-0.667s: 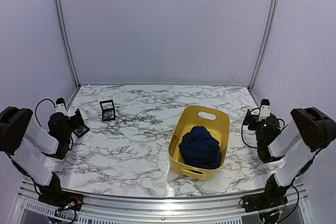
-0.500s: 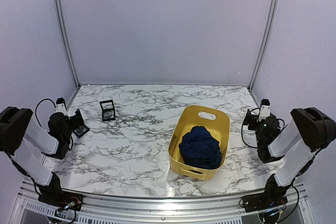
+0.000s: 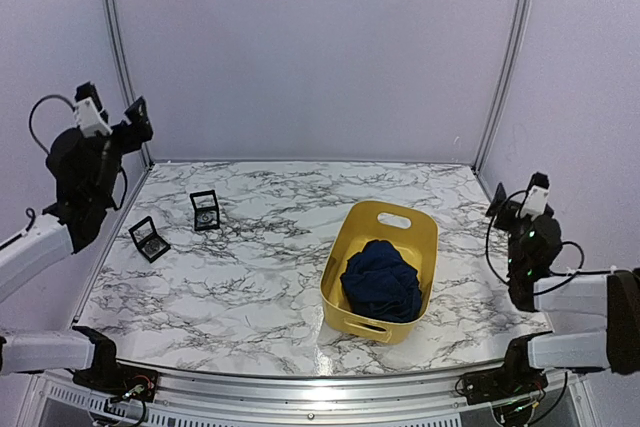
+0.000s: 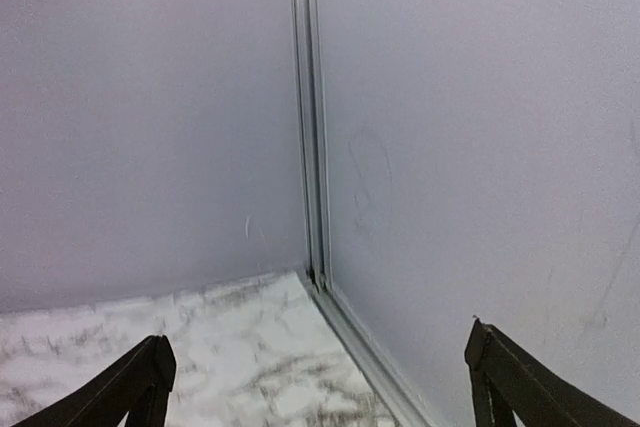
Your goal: Pin the brooch onto the clothing
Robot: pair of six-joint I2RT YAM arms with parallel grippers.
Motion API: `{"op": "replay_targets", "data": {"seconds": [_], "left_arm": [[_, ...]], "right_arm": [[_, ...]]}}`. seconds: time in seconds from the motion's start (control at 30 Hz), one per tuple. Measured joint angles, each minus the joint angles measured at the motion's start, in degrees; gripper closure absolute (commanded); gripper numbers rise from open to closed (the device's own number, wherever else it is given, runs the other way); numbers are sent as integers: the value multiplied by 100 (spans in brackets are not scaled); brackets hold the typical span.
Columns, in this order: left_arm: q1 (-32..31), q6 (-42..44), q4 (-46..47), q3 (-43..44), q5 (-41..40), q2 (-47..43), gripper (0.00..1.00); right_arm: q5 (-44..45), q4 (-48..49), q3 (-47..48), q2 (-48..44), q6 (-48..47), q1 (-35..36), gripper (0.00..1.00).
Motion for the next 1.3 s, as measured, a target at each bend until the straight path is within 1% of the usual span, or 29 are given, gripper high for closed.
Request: {"op": "replay_targets", "data": {"seconds": [0.03, 0.1, 0.2, 0.3, 0.37, 0.43, 0.5, 0.53, 0.6, 0.67, 0.77, 0.8, 0.83, 0.87, 0.93, 0.97, 1.0, 1.07, 1.17, 1.2, 1.23, 1.3], "left_arm": [[-308, 61, -343, 520, 190, 90, 7], [-938, 208, -1073, 1585, 564, 437, 8], [-2022, 588, -2396, 3379, 1252, 1403, 9], [-3128, 1285, -3703, 4699, 1650, 2557, 2], [-3825, 1829, -4426, 5128, 1770, 3263, 1], [-4555, 2347, -5163, 5357, 1880, 4011, 1], [-5104, 2715, -5818, 5438, 1989, 4666, 1], [-5318, 2848, -6120, 5455, 2050, 4962, 1], [-5515, 3005, -6553, 5488, 2103, 5401, 1], [-5515, 3047, -6843, 5709, 2070, 5801, 1], [-5390, 3062, -7027, 6415, 1755, 6354, 1], [-5370, 3034, -7018, 6596, 1652, 6513, 3], [-5348, 3003, -7010, 6771, 1541, 6682, 9], [-5320, 2966, -6988, 6885, 1462, 6822, 21], [-5294, 2887, -6970, 6902, 1351, 6975, 57], [-5296, 2870, -6946, 6867, 1322, 6996, 82], [-5302, 2841, -6929, 6828, 1311, 6992, 100], [-5307, 2793, -6835, 6721, 1303, 6916, 100], [-5287, 2632, -6752, 6485, 1346, 6555, 100], [-5259, 2538, -6738, 6430, 1340, 6343, 100], [-5226, 2459, -6704, 6373, 1327, 6122, 100], [-5095, 2304, -6559, 6168, 1185, 5287, 100]], "right_arm": [[-24, -608, 343, -538, 66, -39, 2], [-170, -1773, 1370, -1145, 122, -90, 2], [-708, -3388, 3012, -1263, 203, -114, 2], [-1429, -4865, 4225, -1095, 295, -37, 2], [-1720, -5770, 4767, -876, 321, 85, 2], [-1886, -6651, 5198, -566, 323, 564, 2], [-2028, -7447, 5554, -223, 330, 953, 2], [-2068, -7742, 5674, -83, 334, 1088, 2], [-2138, -8382, 5941, 205, 337, 1412, 3], [-2114, -8835, 6107, 391, 337, 1668, 6], [-2083, -9379, 6314, 629, 358, 2015, 10], [-2087, -9503, 6371, 693, 376, 2083, 10], [-2098, -9635, 6424, 767, 393, 2155, 11], [-2109, -9746, 6459, 815, 420, 2205, 11], [-2149, -9914, 6470, 852, 496, 2260, 12], [-2168, -9976, 6470, 850, 525, 2271, 13], [-2192, -10032, 6470, 839, 553, 2275, 15], [-2229, -10131, 6470, 817, 621, 2277, 23], [-2221, -10244, 6483, 804, 664, 2277, 40], [-2190, -10295, 6492, 804, 675, 2277, 45], [-2149, -10338, 6509, 804, 691, 2277, 54], [-2131, -10430, 6577, 804, 741, 2277, 66]]}}
